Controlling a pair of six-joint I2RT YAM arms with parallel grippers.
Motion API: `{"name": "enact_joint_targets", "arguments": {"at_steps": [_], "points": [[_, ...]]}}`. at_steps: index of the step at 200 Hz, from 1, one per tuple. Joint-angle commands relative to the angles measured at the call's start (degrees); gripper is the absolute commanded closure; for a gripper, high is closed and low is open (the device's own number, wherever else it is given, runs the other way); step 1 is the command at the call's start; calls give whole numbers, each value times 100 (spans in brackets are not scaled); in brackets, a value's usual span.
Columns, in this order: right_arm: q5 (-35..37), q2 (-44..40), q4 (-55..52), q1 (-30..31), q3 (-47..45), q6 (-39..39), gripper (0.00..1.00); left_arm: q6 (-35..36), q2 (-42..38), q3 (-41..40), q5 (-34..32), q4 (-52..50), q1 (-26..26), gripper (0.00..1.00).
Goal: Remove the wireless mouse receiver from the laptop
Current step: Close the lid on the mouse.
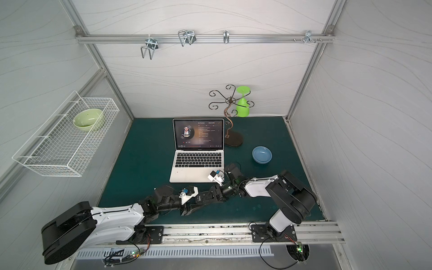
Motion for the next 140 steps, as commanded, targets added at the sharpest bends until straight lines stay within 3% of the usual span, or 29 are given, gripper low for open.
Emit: {"name": "enact_joint_targets", "arguments": {"at_steps": [1, 63, 109, 140], "points": [[130, -182, -102, 15, 20, 17, 27, -53, -105, 184, 50, 664, 10, 100], [-124, -1279, -629, -467, -151, -12, 26, -41, 66, 268, 130, 619, 8, 100], [-312, -927, -323, -443, -317, 24, 33, -42, 41, 310, 133, 573, 10, 100], [-251, -708, -237, -340, -218, 8, 44, -51, 91, 313, 142, 605, 10, 100]]}}
